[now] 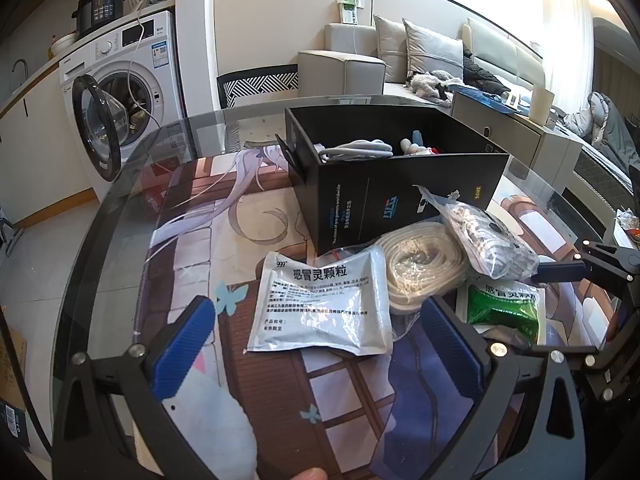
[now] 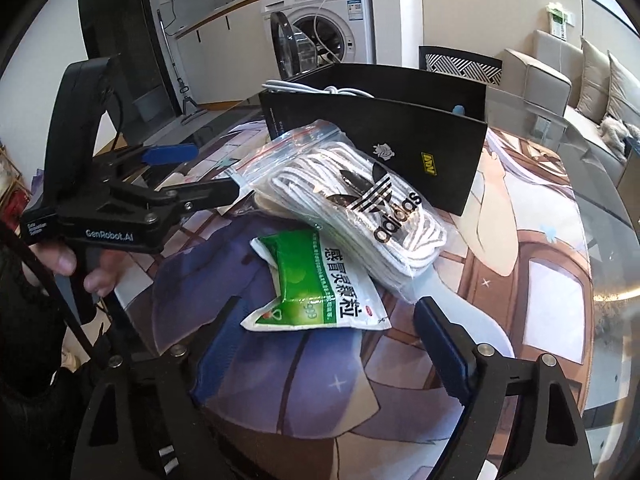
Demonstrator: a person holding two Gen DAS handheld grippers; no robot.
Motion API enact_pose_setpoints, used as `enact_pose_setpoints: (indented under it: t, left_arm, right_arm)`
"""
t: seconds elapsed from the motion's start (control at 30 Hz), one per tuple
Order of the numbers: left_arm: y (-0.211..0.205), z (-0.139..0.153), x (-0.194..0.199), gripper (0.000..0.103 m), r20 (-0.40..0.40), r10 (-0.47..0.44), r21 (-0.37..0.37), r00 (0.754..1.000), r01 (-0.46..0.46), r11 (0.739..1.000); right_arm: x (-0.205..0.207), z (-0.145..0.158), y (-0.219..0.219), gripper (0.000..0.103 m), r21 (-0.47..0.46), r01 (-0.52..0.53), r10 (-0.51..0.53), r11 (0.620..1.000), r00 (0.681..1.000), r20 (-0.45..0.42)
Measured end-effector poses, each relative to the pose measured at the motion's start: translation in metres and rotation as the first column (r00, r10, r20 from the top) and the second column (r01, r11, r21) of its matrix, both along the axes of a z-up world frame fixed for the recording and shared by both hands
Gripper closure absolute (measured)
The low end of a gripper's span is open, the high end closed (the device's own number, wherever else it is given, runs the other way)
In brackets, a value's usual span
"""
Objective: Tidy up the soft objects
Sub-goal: 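Lower the right gripper onto the green medicine packet and close it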
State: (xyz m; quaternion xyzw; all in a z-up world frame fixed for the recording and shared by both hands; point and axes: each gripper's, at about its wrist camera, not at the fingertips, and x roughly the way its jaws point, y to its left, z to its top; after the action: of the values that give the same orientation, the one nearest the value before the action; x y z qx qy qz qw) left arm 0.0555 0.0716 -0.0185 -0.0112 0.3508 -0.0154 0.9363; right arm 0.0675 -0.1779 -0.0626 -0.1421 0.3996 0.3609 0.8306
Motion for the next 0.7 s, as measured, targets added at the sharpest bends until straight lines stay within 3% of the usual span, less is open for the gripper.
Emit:
enact_pose_setpoints:
  t: [0.13, 0.43, 0.7]
  left_arm:
    - [0.000, 0.000, 0.000, 0.000, 0.000, 0.001, -0.002, 1.000, -0.001, 1.000]
    - [0.000, -0.001, 0.001, 0.000, -0.002, 0.001, -0.004, 1.000, -0.001, 1.000]
    - [-0.001, -0.003, 0.000, 0.000, -0.006, -0.002, -0.005, 1.000, 0.002, 1.000]
  right_arm:
    - [0.010, -0.002, -0.011, 0.016, -0.079, 0.071, -0.066, 0.994, 0.996, 0.058]
    - [0.022, 0.002, -0.052, 0.014, -0.113, 0.175, -0.164, 0.978, 0.981, 0.101]
    - [0.014, 0.004, -0.051, 0.013, -0.024, 0.119, -0.119, 0.993, 0.993, 0.015]
